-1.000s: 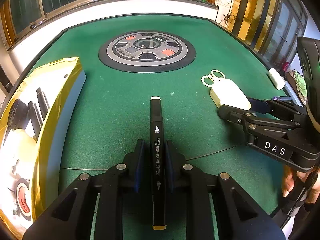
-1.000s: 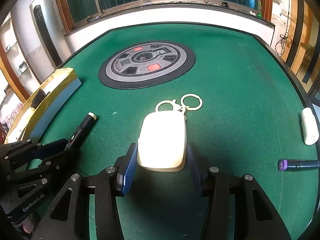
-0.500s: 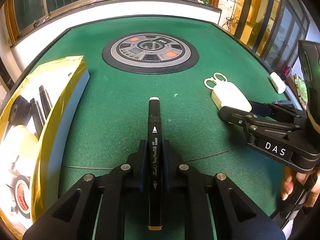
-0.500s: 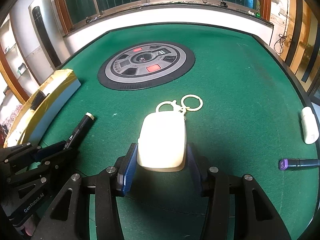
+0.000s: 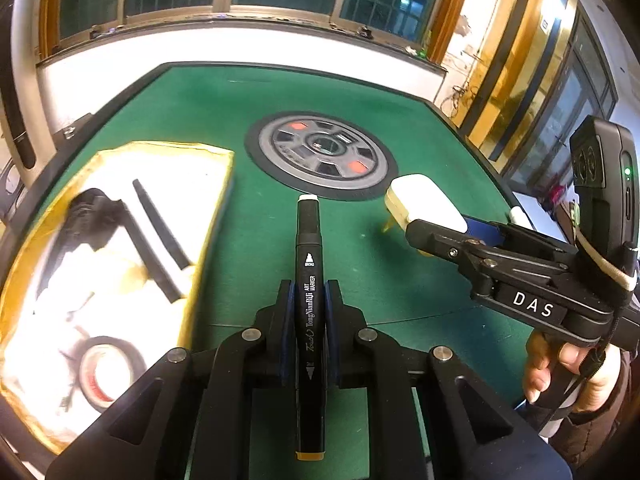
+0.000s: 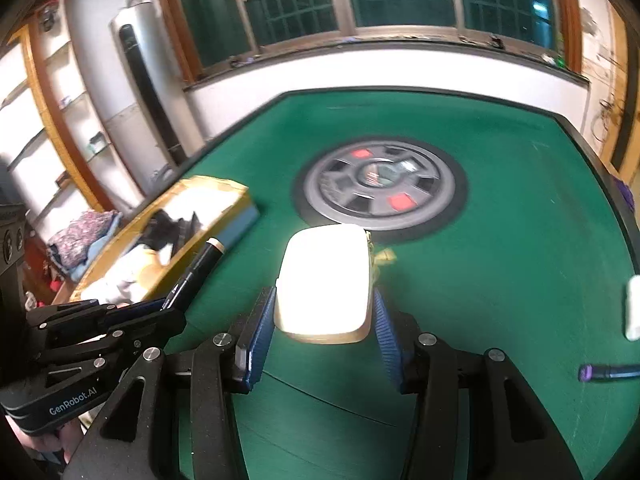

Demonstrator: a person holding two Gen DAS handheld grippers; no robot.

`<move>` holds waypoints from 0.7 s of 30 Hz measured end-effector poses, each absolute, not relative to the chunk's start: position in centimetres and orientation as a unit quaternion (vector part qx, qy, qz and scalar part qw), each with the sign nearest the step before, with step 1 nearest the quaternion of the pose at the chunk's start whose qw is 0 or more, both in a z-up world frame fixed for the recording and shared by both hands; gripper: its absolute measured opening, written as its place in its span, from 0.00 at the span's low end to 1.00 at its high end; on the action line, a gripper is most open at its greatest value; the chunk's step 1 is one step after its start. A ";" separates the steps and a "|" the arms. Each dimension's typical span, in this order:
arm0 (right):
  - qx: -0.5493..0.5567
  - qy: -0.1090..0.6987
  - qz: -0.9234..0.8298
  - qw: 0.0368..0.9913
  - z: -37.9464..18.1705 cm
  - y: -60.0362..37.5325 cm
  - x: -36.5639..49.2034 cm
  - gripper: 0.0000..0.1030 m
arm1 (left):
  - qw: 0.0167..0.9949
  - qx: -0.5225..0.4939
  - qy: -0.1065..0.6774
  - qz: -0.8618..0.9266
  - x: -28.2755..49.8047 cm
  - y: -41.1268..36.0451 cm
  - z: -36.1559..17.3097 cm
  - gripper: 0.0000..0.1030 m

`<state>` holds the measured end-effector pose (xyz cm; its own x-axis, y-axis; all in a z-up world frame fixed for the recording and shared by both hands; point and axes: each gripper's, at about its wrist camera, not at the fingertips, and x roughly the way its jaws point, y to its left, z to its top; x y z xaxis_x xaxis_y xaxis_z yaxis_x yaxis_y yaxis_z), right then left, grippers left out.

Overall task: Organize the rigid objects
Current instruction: 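Carry the marker with the left tool and the white case with the right tool to the tray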

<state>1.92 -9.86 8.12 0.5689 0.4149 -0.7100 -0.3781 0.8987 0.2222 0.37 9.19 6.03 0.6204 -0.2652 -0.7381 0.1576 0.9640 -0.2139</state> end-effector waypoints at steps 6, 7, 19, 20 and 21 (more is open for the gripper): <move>0.018 0.391 0.267 0.881 9.7 -6.8 1.8 0.42 | 0.898 -0.087 0.423 -0.087 0.2 13.1 6.6 0.12; 0.016 0.388 0.273 0.880 10.0 -6.3 1.8 0.42 | 0.896 -0.095 0.426 -0.083 0.2 13.9 6.6 0.12; 0.003 0.370 0.361 0.856 11.6 1.1 2.3 0.42 | 0.866 -0.157 0.469 -0.069 1.4 18.4 3.3 0.12; 0.001 0.373 0.366 0.853 11.4 1.6 2.3 0.42 | 0.863 -0.163 0.472 -0.070 1.5 18.5 2.9 0.12; -0.002 0.378 0.371 0.848 11.1 2.4 2.4 0.42 | 0.861 -0.167 0.475 -0.070 1.5 18.8 2.6 0.12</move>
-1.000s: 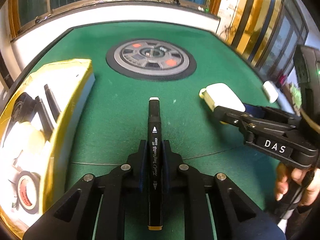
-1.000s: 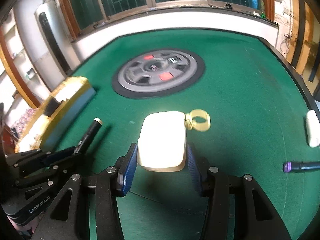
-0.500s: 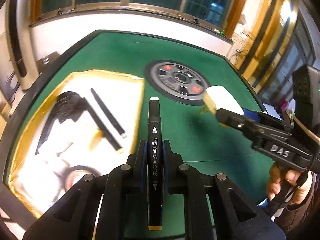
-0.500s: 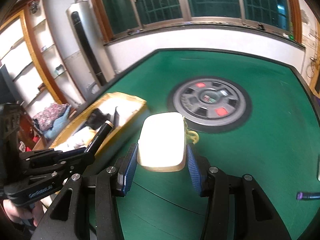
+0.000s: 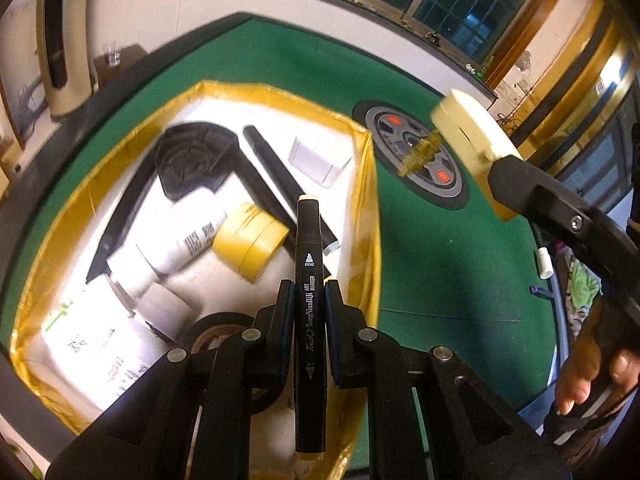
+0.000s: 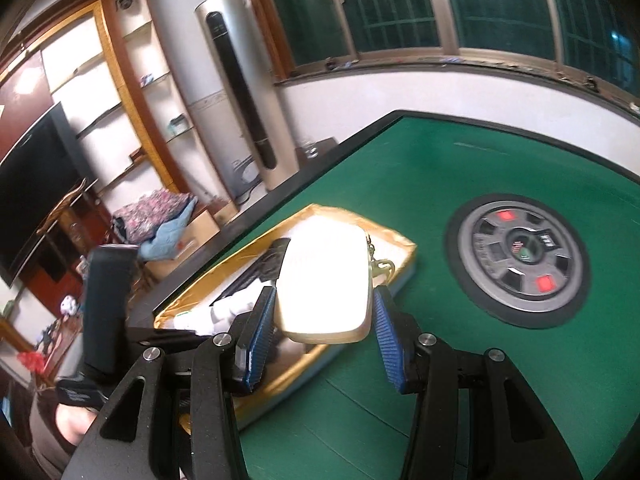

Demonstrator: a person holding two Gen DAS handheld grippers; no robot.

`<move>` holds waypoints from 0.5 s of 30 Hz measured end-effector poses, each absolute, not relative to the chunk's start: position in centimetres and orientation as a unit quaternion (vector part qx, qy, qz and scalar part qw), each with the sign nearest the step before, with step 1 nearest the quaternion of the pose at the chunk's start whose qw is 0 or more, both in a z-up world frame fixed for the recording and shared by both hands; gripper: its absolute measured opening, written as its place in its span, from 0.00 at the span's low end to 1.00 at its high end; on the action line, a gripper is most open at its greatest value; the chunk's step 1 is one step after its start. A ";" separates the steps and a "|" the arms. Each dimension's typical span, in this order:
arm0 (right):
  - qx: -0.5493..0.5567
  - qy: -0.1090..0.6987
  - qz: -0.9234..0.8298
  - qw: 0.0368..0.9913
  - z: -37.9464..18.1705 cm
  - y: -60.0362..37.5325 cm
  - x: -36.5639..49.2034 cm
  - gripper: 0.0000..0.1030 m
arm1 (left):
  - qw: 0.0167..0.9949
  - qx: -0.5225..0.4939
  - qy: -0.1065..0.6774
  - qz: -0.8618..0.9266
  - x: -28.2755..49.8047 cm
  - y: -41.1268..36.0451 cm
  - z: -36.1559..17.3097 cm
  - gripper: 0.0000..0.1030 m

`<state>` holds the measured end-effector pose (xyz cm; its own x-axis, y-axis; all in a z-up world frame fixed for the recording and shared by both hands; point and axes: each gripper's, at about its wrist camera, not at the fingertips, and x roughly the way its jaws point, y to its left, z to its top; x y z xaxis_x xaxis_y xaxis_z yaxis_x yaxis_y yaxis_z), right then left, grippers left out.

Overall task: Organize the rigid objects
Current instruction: 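Carry the marker with the left tool and the white case with the right tool to the tray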

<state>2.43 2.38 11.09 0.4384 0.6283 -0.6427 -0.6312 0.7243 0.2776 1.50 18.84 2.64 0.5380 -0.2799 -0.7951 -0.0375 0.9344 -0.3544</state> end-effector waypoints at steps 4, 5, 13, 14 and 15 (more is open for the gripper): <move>-0.008 0.393 0.386 0.834 10.1 4.4 3.0 0.42 | 0.853 -0.178 0.486 -0.067 1.6 19.3 1.7 0.12; -0.008 0.398 0.388 0.831 9.8 4.8 3.1 0.42 | 0.852 -0.175 0.489 -0.063 1.5 19.2 1.5 0.12; -0.030 0.429 0.394 0.812 7.2 7.5 4.2 0.42 | 0.858 -0.152 0.488 -0.048 0.3 19.5 1.8 0.12; -0.035 0.430 0.394 0.811 7.0 7.8 4.3 0.42 | 0.859 -0.148 0.487 -0.047 0.1 19.4 1.8 0.12; -0.041 0.432 0.394 0.810 6.8 8.3 4.4 0.42 | 0.860 -0.146 0.487 -0.047 0.0 19.4 1.8 0.12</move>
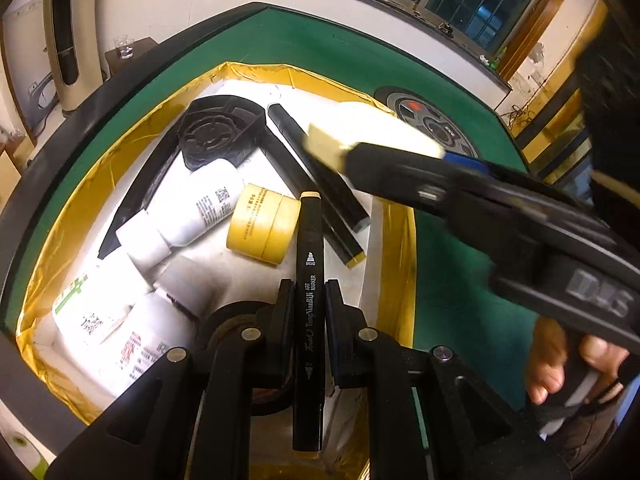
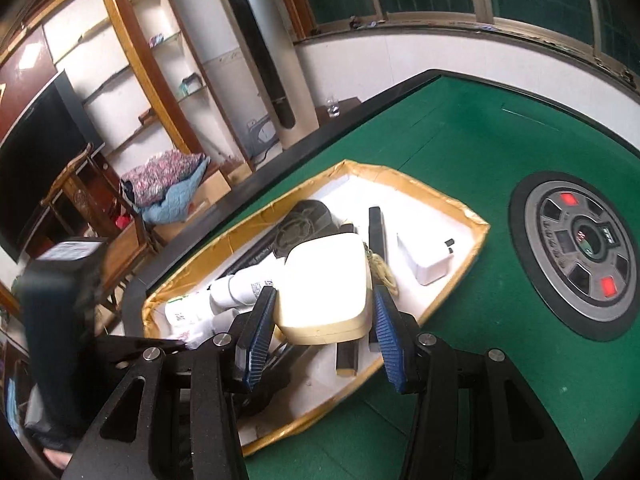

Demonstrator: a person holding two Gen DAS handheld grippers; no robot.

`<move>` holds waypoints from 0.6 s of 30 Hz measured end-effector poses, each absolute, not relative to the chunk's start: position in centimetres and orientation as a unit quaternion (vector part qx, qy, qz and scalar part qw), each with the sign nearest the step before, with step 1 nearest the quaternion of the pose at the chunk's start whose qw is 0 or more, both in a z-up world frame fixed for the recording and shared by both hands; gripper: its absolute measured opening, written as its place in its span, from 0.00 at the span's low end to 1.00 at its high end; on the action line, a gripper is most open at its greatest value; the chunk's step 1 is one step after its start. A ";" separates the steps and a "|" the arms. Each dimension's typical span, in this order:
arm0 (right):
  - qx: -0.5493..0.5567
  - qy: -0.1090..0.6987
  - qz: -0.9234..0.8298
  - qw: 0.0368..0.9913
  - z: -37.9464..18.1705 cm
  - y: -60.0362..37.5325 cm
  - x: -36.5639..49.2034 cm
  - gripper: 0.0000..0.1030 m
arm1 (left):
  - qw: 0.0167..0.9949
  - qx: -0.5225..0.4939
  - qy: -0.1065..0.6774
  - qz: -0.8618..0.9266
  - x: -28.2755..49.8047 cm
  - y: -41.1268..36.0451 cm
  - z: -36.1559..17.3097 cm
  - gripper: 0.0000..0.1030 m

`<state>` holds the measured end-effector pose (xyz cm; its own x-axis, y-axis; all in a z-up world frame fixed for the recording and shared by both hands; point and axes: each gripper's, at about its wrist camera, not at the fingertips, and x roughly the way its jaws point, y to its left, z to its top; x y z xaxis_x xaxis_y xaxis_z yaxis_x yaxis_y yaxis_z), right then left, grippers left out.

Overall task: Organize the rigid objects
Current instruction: 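Carry the marker with the left tool and the white case with the right tool to the tray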

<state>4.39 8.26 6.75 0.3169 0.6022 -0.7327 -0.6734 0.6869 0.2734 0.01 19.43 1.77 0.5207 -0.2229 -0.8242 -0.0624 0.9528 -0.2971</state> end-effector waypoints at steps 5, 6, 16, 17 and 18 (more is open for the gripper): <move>-0.063 0.446 0.388 0.804 5.5 10.2 5.2 0.42 | 0.859 -0.153 0.487 -0.044 -0.2 19.5 1.7 0.12; -0.066 0.449 0.387 0.803 5.2 10.6 5.2 0.42 | 0.859 -0.152 0.487 -0.044 -0.1 19.6 1.6 0.12; -0.075 0.467 0.394 0.788 4.1 12.7 6.3 0.42 | 0.858 -0.165 0.484 -0.045 0.0 19.7 1.5 0.12; -0.078 0.468 0.391 0.789 4.0 12.8 6.4 0.42 | 0.858 -0.167 0.484 -0.045 0.0 19.8 1.5 0.12; -0.079 0.469 0.389 0.789 3.9 12.9 6.4 0.42 | 0.858 -0.167 0.484 -0.044 0.0 19.7 1.5 0.12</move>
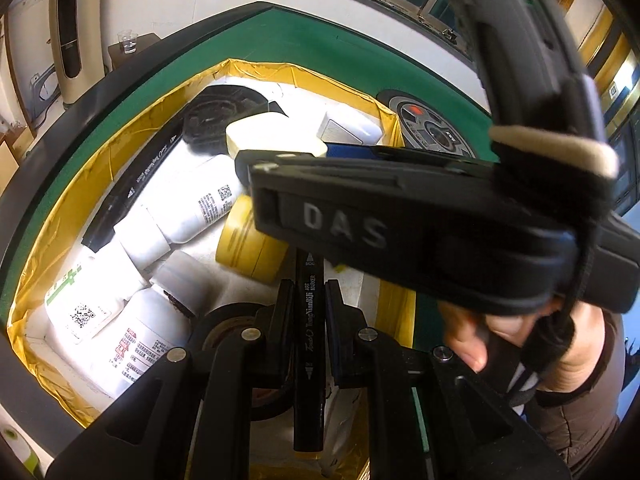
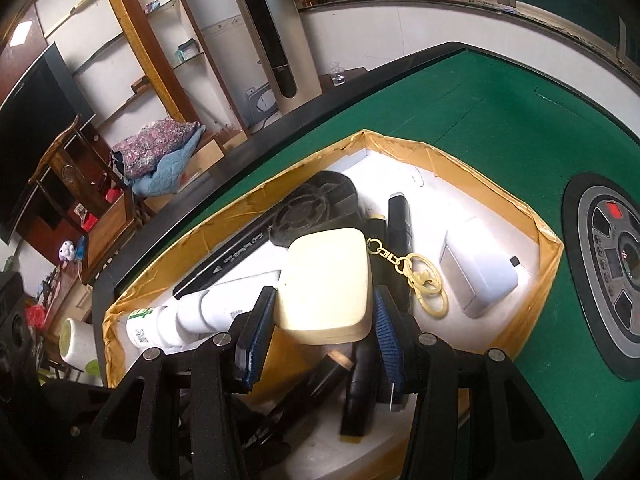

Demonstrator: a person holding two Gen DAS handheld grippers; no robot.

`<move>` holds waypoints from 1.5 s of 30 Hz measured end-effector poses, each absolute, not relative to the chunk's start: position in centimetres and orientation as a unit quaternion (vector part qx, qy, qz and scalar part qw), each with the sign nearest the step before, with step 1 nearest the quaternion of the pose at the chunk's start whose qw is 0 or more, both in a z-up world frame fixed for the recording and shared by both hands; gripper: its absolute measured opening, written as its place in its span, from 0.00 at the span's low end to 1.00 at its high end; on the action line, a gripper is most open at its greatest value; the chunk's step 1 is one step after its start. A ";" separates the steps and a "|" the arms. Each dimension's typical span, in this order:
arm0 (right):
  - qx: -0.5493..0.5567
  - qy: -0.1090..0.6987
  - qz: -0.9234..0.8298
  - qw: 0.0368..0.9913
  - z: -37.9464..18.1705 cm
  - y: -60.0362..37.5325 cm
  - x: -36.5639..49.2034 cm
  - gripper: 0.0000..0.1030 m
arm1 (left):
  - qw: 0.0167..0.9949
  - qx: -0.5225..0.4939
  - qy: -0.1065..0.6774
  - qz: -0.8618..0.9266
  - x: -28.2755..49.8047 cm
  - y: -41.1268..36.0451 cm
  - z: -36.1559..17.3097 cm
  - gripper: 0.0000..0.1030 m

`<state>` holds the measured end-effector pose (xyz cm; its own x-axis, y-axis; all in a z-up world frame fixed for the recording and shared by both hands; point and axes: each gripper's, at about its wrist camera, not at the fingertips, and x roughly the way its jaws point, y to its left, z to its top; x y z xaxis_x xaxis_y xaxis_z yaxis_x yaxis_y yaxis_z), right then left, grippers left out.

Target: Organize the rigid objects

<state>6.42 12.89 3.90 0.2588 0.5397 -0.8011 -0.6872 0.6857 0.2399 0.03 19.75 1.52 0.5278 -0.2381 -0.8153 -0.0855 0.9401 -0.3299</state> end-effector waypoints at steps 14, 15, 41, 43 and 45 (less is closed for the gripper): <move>-0.064 0.429 0.386 0.814 6.4 9.8 4.7 0.58 | 0.876 -0.130 0.465 -0.019 -0.9 18.0 2.1 0.12; -0.061 0.423 0.386 0.818 6.9 9.2 4.5 0.58 | 0.878 -0.126 0.462 -0.016 -1.1 17.8 2.2 0.13; -0.051 0.399 0.391 0.828 7.2 1.5 -1.8 0.70 | 0.903 -0.083 0.404 0.117 -6.2 16.9 4.4 0.88; -0.049 0.398 0.392 0.828 7.2 1.4 -2.1 0.70 | 0.902 -0.081 0.406 0.120 -6.2 16.9 4.4 0.88; -0.048 0.395 0.394 0.828 7.4 1.3 -2.3 0.70 | 0.903 -0.083 0.404 0.122 -6.3 16.8 4.4 0.88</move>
<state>-2.35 1.30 7.39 0.3771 0.6153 -0.6922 -0.6905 0.6849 0.2326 -6.32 16.84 4.39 0.6442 0.1529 -0.7494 -0.2877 0.9563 -0.0522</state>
